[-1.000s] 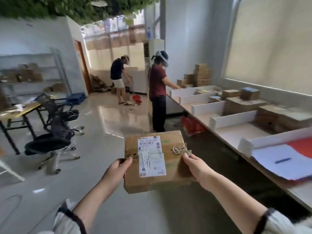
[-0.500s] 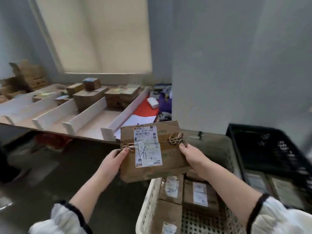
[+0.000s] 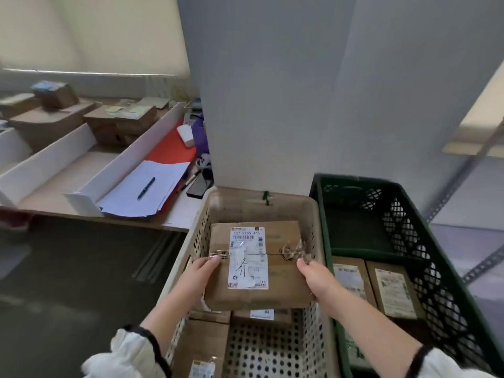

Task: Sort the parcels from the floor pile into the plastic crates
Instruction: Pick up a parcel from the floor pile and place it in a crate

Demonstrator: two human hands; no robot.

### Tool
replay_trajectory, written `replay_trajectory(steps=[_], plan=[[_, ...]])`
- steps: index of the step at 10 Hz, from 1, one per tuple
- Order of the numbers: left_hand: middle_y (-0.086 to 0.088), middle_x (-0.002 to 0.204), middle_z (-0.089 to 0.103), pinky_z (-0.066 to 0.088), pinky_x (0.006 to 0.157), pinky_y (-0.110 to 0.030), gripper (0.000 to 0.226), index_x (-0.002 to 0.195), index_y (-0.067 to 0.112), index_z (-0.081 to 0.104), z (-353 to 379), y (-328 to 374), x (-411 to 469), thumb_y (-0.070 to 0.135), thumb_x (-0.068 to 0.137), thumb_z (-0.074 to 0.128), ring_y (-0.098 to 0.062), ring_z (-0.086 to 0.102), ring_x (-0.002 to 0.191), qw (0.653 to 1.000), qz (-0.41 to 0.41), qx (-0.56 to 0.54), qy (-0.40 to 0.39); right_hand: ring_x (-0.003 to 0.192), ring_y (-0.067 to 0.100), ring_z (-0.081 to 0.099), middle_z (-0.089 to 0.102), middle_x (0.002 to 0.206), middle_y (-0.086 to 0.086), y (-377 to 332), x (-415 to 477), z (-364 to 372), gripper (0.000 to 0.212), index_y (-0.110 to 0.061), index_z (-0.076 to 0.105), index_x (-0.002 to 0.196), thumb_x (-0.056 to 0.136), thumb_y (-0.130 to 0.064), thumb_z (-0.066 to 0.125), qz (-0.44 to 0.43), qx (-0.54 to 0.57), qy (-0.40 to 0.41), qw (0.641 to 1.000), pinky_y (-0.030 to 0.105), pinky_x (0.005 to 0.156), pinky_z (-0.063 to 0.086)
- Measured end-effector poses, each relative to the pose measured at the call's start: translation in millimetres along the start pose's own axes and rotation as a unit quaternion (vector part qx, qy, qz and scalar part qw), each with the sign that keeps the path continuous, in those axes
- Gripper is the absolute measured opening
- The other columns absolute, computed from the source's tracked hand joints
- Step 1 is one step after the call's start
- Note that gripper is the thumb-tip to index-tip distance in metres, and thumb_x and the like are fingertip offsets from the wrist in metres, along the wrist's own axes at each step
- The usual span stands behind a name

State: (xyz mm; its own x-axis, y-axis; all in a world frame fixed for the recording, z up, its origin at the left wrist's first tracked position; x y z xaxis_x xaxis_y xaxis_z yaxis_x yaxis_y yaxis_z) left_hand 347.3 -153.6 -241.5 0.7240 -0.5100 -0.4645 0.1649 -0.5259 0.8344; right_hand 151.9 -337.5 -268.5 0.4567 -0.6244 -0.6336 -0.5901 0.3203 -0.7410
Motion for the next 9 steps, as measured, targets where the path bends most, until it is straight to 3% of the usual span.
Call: replay_trajectory(steps=[1,2,3,4,5,6,7,8,9], plan=[[0.001,0.108,0.058,0.042,0.065,-0.022,0.04,0.129,0.016,0.054,23,-44,7,0.038,0.097,0.05,-0.007,0.054,0.083,0.998,-0.06,0.018,-0.028,0.125,0.028,0.048,0.049,0.138,0.007,49,18,9,0.047,-0.014,0.039,0.142,0.101,-0.036,0.034,0.059,0.002,0.012,0.998,0.044,0.108,0.039],[-0.002,0.114,0.06,0.042,0.059,-0.02,0.045,0.134,0.014,0.051,42,-99,9,0.039,0.096,0.051,-0.01,0.057,0.085,0.987,-0.136,0.044,-0.076,0.132,0.032,0.039,0.04,0.145,0.013,100,24,21,0.046,-0.008,0.032,0.145,0.104,-0.028,0.029,0.121,-0.023,0.037,0.992,0.04,0.111,0.031],[0.0,0.113,0.063,0.05,0.073,-0.03,0.042,0.133,0.017,0.053,49,-150,15,0.039,0.096,0.05,-0.019,0.059,0.098,0.972,-0.196,0.065,-0.112,0.137,0.032,0.033,0.034,0.15,0.014,143,31,35,0.047,-0.005,0.029,0.146,0.104,-0.026,0.028,0.159,-0.036,0.056,0.985,0.038,0.112,0.028],[0.004,0.11,0.065,0.049,0.075,-0.026,0.037,0.129,0.017,0.057,59,-186,22,0.035,0.098,0.049,-0.011,0.061,0.096,0.961,-0.215,0.091,-0.147,0.131,0.033,0.04,0.042,0.142,0.019,180,39,39,0.041,0.005,0.038,0.138,0.103,-0.016,0.031,0.212,-0.059,0.067,0.973,0.032,0.103,0.035],[0.004,0.107,0.066,0.042,0.06,-0.015,0.028,0.121,0.016,0.06,69,-204,30,0.028,0.097,0.052,-0.002,0.059,0.087,0.956,-0.215,0.11,-0.167,0.124,0.035,0.046,0.046,0.138,0.022,206,51,46,0.04,0.004,0.042,0.136,0.1,-0.011,0.033,0.244,-0.075,0.074,0.964,0.035,0.101,0.038],[-0.002,0.106,0.07,0.051,0.066,-0.017,0.022,0.111,0.011,0.066,78,-220,42,0.023,0.095,0.057,-0.011,0.064,0.089,0.951,-0.21,0.145,-0.177,0.115,0.032,0.049,0.047,0.136,0.019,219,62,48,0.04,-0.002,0.041,0.138,0.101,-0.014,0.033,0.268,-0.085,0.082,0.956,0.033,0.095,0.038],[-0.003,0.101,0.072,0.052,0.091,-0.039,0.021,0.104,0.011,0.07,80,-238,56,0.025,0.091,0.061,-0.018,0.067,0.094,0.946,-0.204,0.183,-0.17,0.12,0.035,0.048,0.046,0.136,0.023,229,72,57,0.039,0.006,0.041,0.136,0.101,-0.009,0.031,0.299,-0.089,0.051,0.949,0.031,0.087,0.039],[-0.001,0.104,0.069,0.049,0.083,-0.028,0.028,0.109,0.011,0.067,81,-241,67,0.028,0.088,0.066,-0.015,0.062,0.093,0.948,-0.191,0.215,-0.14,0.123,0.035,0.049,0.048,0.134,0.026,238,80,66,0.039,0.01,0.043,0.132,0.1,-0.011,0.034,0.313,-0.095,0.035,0.944,0.035,0.096,0.042],[0.002,0.096,0.066,0.048,0.079,-0.027,0.023,0.099,0.016,0.063,80,-241,77,0.029,0.082,0.072,-0.015,0.061,0.09,0.945,-0.174,0.255,-0.107,0.121,0.033,0.048,0.044,0.137,0.022,243,83,68,0.043,0.002,0.036,0.139,0.102,-0.019,0.033,0.339,-0.099,0.058,0.934,0.036,0.099,0.041]])
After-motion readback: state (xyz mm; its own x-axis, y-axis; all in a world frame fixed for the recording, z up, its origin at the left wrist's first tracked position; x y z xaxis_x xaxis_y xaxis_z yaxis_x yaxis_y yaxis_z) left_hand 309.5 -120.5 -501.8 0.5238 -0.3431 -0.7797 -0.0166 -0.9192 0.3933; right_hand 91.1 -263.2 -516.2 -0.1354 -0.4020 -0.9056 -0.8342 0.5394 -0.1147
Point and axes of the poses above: each hand's wrist, its own x-axis towards the middle knuckle, its own z-axis out of the palm, y = z × x, the point moved 9 cm from there along x, towards the middle knuckle
